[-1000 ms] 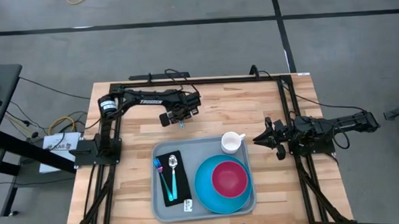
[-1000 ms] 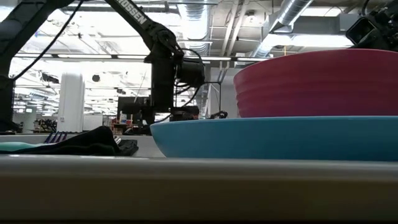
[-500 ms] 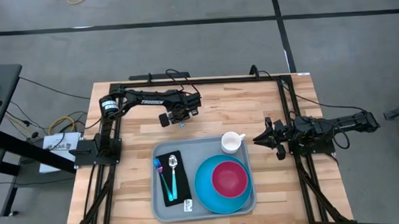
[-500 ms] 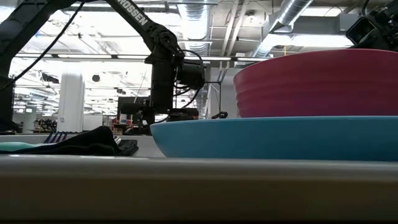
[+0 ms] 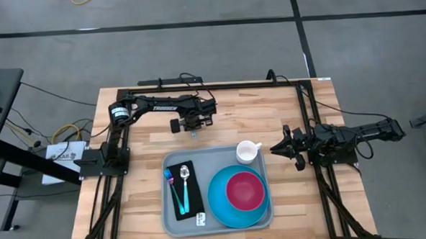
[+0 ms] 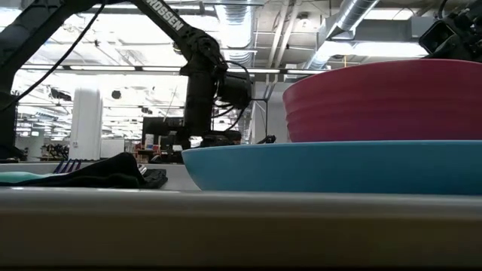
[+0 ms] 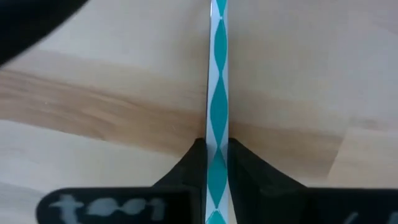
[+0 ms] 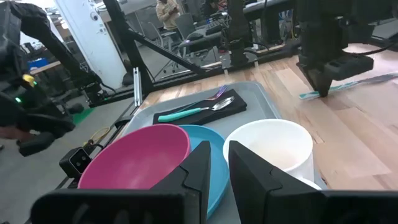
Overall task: Set up tray
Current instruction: Put the blue knife on the black napkin to the right of the blue spoon
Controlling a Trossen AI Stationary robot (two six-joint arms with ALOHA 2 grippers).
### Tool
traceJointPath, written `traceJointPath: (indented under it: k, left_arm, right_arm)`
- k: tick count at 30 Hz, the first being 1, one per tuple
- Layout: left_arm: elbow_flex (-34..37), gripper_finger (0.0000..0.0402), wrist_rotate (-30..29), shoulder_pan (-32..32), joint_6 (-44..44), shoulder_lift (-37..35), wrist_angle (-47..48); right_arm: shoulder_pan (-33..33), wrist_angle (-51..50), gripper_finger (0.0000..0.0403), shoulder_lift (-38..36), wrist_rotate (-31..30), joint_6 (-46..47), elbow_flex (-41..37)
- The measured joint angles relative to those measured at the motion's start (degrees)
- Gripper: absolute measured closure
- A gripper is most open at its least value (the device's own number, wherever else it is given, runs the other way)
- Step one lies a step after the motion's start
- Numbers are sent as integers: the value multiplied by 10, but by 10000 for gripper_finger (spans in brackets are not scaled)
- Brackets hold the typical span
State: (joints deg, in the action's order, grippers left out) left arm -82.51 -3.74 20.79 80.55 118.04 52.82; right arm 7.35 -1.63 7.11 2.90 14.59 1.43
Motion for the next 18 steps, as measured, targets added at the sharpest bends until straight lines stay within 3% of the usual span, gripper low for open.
traceJointPath:
  k: [5, 10, 13, 18]
  left_arm:
    - [-75, 380, -6, -2, -71, 0, 71]
    - [-169, 380, -19, -22, -97, 0, 210]
    - [-228, 380, -20, -60, -73, -1, 283]
    - [-304, 380, -42, -153, 33, -2, 310]
  right_arm:
    - [0, 0, 352, 0, 0, 0, 0]
    - [0, 0, 352, 0, 0, 0, 0]
    - [0, 0, 352, 0, 0, 0, 0]
    - [0, 0, 352, 0, 0, 0, 0]
